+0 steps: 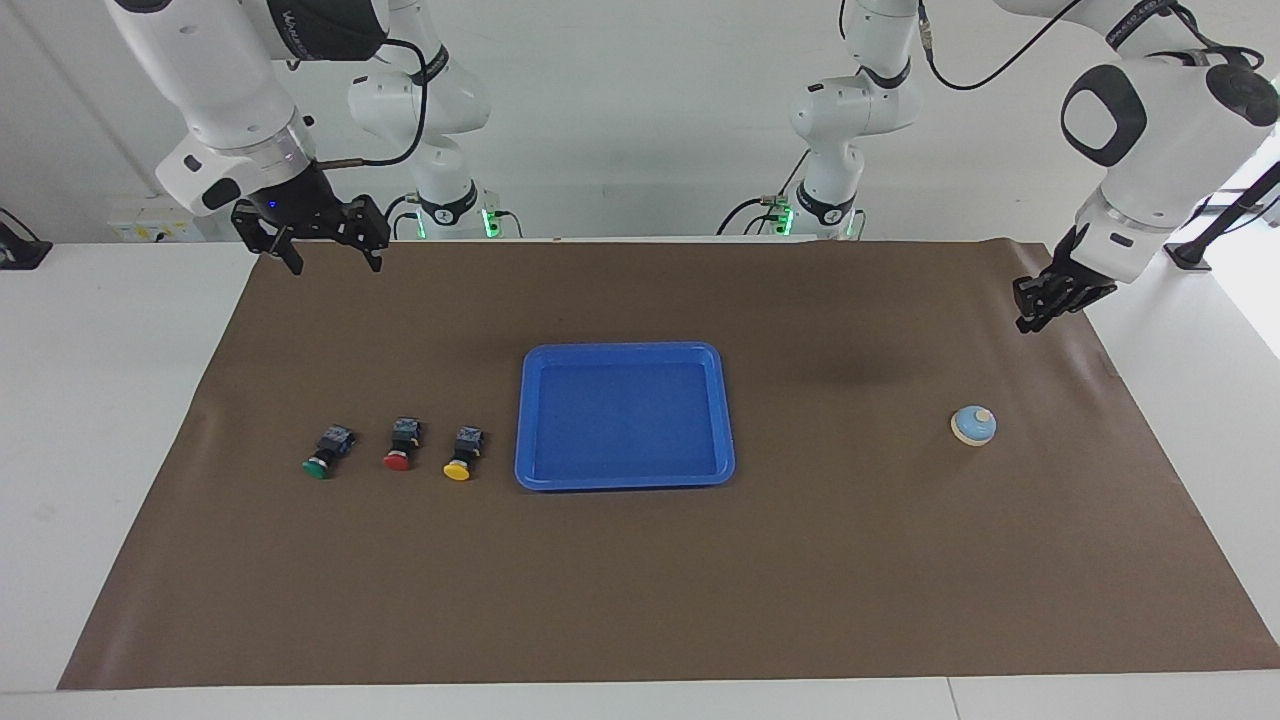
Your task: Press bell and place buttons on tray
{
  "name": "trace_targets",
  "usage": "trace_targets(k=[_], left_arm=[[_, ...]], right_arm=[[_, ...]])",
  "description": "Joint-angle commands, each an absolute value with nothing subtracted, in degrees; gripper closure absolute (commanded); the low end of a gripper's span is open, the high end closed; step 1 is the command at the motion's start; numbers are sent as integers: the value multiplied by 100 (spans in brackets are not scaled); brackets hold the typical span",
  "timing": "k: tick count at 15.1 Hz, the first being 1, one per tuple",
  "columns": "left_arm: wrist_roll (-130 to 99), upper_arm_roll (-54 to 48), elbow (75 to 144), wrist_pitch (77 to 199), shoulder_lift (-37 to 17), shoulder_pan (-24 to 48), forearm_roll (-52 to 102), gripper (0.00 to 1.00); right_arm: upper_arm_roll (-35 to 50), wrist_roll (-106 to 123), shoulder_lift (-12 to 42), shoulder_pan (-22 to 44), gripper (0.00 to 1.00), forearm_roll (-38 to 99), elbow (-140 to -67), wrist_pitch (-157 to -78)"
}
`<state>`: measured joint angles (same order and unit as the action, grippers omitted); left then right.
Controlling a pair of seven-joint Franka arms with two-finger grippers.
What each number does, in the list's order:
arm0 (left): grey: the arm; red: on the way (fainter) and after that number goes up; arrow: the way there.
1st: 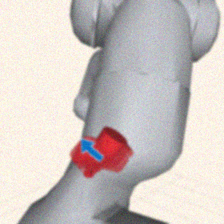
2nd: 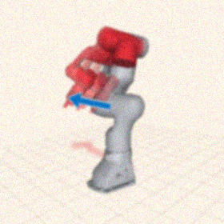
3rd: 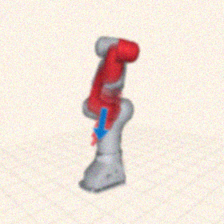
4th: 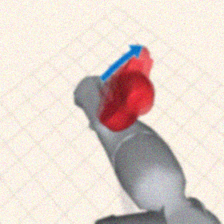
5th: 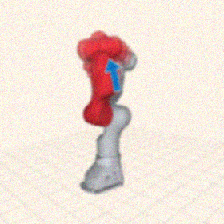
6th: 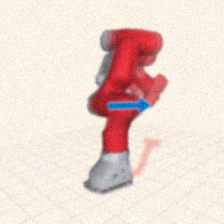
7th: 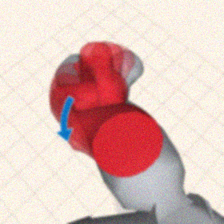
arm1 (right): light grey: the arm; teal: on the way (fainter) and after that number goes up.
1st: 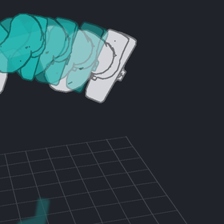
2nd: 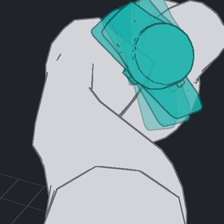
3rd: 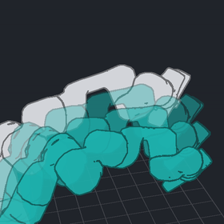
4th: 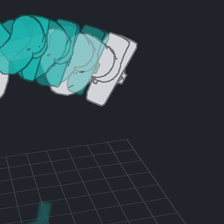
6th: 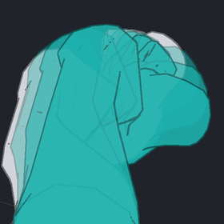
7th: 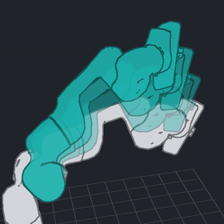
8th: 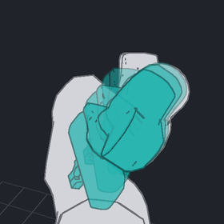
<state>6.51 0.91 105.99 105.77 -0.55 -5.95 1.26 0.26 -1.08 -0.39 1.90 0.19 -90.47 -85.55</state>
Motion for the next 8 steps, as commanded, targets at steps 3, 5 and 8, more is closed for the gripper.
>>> trace_targets(k=[3,5,8], left_arm=[[976,53,10705,11652,-939,-703,53,100],[976,53,10950,12048,-1002,-721,53,100],[984,53,11092,12330,-1239,-721,44,100]], right_arm=[[70,-193,-185,123,0,53,-9202,-8543],[70,-193,-185,123,0,53,-9202,-8543],[79,-193,-185,132,0,53,-9202,-8543]])
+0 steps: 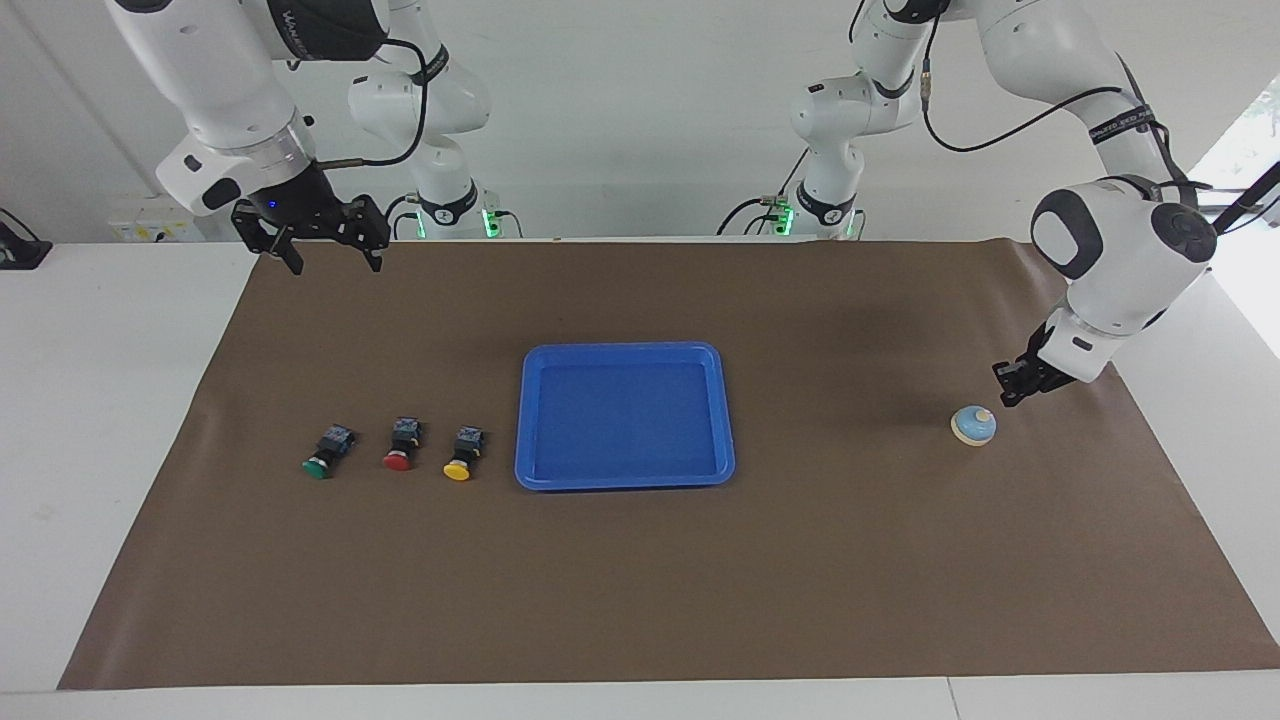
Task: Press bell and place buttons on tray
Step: 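Press down on the white bell with the left gripper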
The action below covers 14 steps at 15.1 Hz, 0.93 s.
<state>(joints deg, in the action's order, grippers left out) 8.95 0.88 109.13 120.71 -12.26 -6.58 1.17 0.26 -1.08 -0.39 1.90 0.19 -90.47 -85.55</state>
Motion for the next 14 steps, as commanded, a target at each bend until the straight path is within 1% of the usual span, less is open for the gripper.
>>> trace_targets(k=[1,4,6,7,8,12,13,14], left_arm=[[984,53,11135,12392,-1274,-721,44,100],[1063,53,11258,12646,-1485,-712,35,100],[1221,61,11460,12910,-1485,-729,35,100],[1230,62,11417,12824,-1485,-756,35,100],[1230,53,11304,12658,-1477,-756,35,100],[1152,44,10426,11271,-1380,-624,44,100],[1134,44,10198,10902,-1293,-528,44,95],[1021,44,9960,10542,-1240,-423,44,77]], right_arm=[[70,-193,-185,123,0,53,-9202,-8543],[79,-185,-185,123,0,53,-9202,-8543],[70,-193,-185,123,0,53,-9202,-8543],[70,-193,-185,123,0,53,-9202,-8543],[70,-185,-185,123,0,53,-9202,-8543],[70,-193,-185,132,0,53,-9202,-8543],[70,-193,-185,123,0,53,-9202,-8543],[79,-193,-185,123,0,53,-9202,-8543]])
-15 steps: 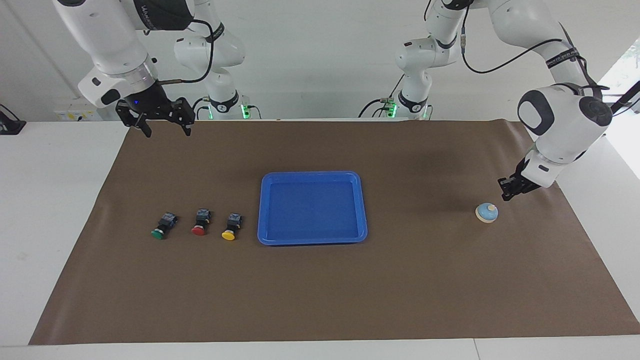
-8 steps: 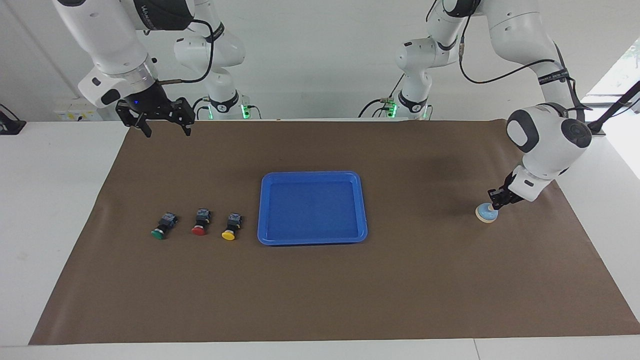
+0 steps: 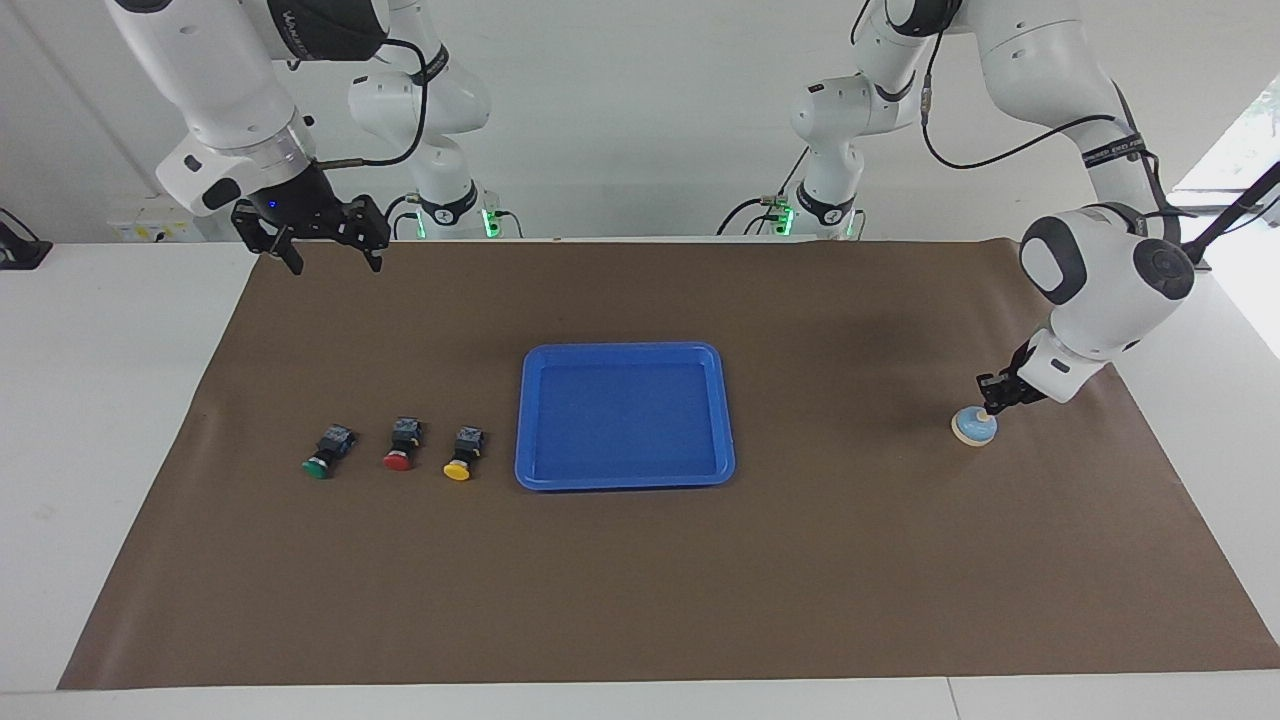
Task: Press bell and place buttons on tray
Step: 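Press down on the white bell with the left gripper, then lift the left gripper off the bell and draw it back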
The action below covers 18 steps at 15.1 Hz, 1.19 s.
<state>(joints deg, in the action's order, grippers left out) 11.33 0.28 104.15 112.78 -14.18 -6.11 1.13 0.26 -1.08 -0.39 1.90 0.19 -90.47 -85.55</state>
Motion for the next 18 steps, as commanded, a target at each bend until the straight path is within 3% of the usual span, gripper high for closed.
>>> trace_targets(k=[1,2,6,18], left_arm=[[802,35,9732,10164,-1152,-335,44,37],[669,26,9660,9934,-995,-247,44,0],[624,-9,9826,9248,-186,-114,61,0],[554,9,9809,8877,-44,44,123,0]], right_arm=[[70,-193,-185,132,0,53,-9202,-8543],[70,-193,-185,123,0,53,-9202,-8543],[70,-193,-185,123,0,53,-9202,-8543],[70,-184,-185,123,0,53,-9202,-8534]])
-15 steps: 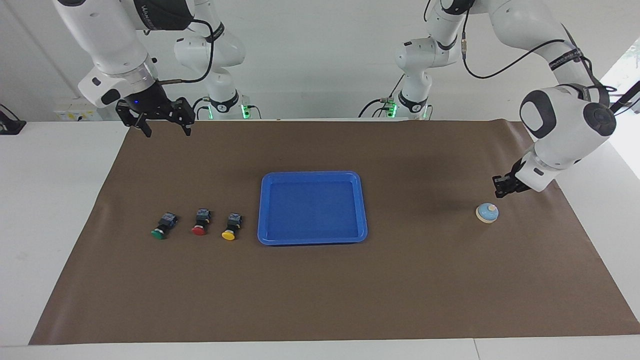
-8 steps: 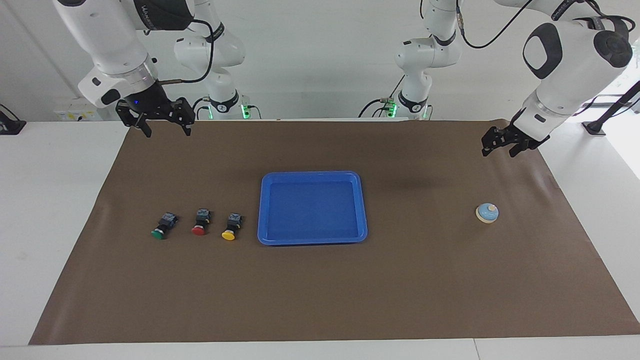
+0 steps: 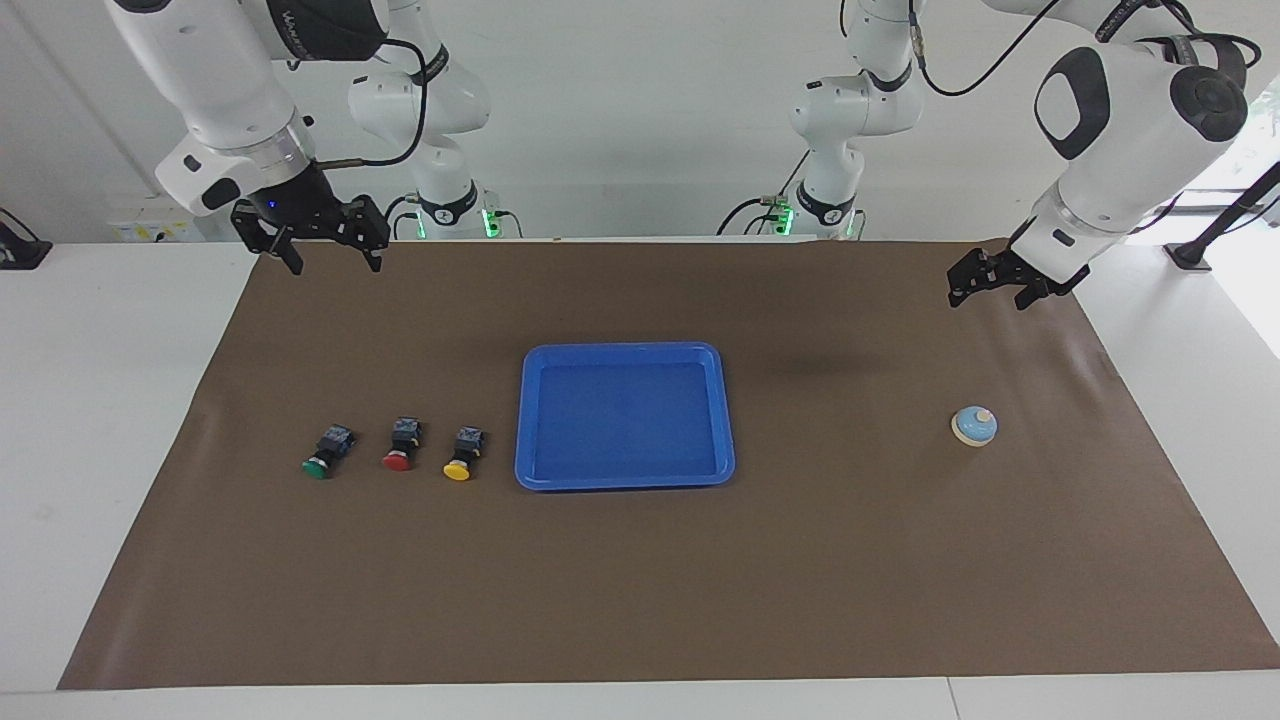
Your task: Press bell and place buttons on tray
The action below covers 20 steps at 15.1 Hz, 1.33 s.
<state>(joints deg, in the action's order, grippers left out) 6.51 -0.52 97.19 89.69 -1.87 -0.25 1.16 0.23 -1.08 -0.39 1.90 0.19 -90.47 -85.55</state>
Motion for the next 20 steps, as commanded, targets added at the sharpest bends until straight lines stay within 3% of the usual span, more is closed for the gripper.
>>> trace_targets(k=[1,8,13,20], left_arm=[[554,9,9809,8868,-44,44,123,0],[351,-9,9853,8842,44,70,114,0],[334,-9,9782,8930,96,70,114,0],[334,9,9791,8921,211,44,114,0]], right_arm=[[79,-185,-185,123,0,53,-9211,-8534],[79,-61,-272,176,0,70,-9421,-8472],[351,-789,-747,220,0,79,-11045,-10254],[422,-1284,526,571,0,79,-11583,-12380]])
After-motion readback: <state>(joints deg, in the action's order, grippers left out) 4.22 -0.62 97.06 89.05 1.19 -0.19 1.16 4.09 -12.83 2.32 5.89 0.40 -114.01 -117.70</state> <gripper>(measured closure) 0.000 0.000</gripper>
